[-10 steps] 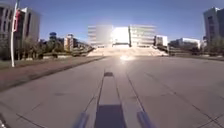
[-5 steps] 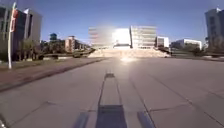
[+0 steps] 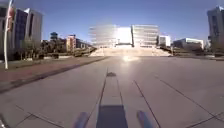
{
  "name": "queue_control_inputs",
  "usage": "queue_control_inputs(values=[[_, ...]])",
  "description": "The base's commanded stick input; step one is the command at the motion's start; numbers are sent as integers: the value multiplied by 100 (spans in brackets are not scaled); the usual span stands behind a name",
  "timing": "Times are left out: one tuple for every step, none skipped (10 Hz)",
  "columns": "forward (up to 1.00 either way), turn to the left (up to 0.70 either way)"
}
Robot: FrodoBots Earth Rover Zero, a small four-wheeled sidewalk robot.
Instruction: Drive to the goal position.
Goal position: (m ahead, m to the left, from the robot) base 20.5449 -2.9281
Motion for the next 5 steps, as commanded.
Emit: queue_control_inputs(values=[[70, 0], [70, 0], [70, 0], [70, 0], [70, 0]])
